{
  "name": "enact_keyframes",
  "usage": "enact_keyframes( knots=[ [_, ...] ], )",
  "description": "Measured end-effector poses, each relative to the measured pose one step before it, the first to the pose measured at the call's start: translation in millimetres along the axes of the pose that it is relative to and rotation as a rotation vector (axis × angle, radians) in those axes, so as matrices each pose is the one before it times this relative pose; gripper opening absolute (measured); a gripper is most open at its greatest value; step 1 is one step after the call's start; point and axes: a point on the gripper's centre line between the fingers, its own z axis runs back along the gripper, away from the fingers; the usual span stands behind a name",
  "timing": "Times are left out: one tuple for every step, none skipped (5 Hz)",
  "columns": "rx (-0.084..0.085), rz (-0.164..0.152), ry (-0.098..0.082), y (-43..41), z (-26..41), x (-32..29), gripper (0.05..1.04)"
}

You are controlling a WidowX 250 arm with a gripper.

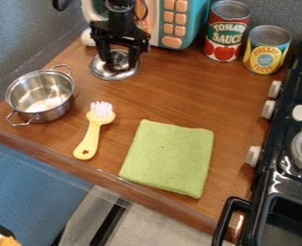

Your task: Moved the lid to the top of the pot

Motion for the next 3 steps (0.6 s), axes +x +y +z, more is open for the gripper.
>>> enact_keyframes(
  knots=[
    [-0.0195, 0.0221, 0.0139, -2.28, -1.46, 7.32, 0.829],
    [-0.0301, 0.0232, 0.0204, 3.06, -0.16, 2.37, 0.784],
    [-0.0393, 0.037, 0.017, 7.88, 5.06, 1.15, 0.675]
  ],
)
